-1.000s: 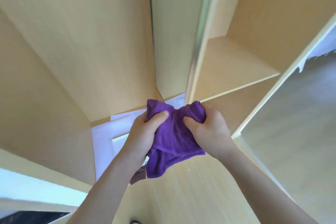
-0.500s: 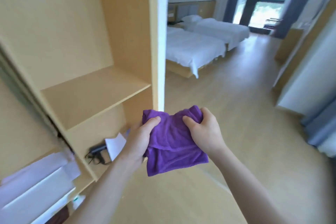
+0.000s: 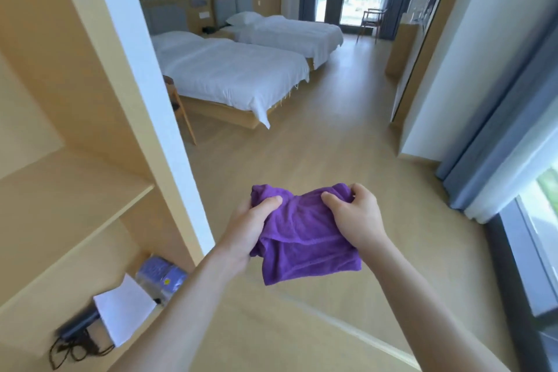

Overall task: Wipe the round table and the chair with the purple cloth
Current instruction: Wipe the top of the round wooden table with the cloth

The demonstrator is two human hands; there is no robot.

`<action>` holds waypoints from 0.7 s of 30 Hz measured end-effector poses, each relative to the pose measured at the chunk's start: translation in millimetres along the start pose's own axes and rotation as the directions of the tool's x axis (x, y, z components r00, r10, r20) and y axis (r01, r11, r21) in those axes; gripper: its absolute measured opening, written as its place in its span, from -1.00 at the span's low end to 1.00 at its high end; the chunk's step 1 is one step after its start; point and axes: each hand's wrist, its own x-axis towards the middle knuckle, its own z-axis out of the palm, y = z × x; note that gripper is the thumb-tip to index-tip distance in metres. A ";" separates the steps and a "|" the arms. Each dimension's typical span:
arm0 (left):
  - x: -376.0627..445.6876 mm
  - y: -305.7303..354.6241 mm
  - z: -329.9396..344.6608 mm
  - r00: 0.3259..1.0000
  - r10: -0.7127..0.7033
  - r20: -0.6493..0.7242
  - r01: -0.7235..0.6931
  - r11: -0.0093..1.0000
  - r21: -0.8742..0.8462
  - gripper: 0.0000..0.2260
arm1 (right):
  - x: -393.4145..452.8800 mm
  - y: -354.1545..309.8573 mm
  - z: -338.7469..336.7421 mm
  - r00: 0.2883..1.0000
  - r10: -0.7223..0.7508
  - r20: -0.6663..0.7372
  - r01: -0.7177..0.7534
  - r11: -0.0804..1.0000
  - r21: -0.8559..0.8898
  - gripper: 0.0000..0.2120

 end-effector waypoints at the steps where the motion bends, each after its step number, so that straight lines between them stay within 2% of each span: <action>1: 21.7 6.9 4.3 1.000 0.003 0.020 -0.003 1.000 0.016 -0.80 | 18.5 -1.7 1.2 1.000 0.019 -0.004 -0.019 1.000 0.003 -0.73; 5: 99.5 33.2 24.0 0.997 -0.011 0.074 0.008 0.999 0.040 -0.89 | 83.8 -9.0 0.8 0.994 0.105 -0.035 -0.100 0.988 0.117 -0.75; 9: 167.9 54.2 46.8 0.992 -0.010 0.126 0.004 0.999 0.050 -0.82 | 147.0 -12.4 -2.7 0.988 0.150 -0.046 -0.135 0.961 0.243 -0.77; 15: 286.3 68.4 71.6 0.999 0.023 0.034 -0.028 0.988 0.149 -0.79 | 273.5 4.1 23.8 0.988 0.155 -0.013 -0.147 0.960 0.239 -0.71; 19: 362.4 92.5 81.1 0.999 0.024 -0.029 -0.018 0.980 0.200 -0.72 | 370.1 2.7 42.9 0.981 0.171 0.093 -0.190 0.949 0.252 -0.71; 21: 395.2 112.2 81.5 0.997 0.036 -0.062 -0.022 0.978 0.209 -0.79 | 415.1 -5.8 52.5 0.976 0.160 0.149 -0.192 0.954 0.231 -0.70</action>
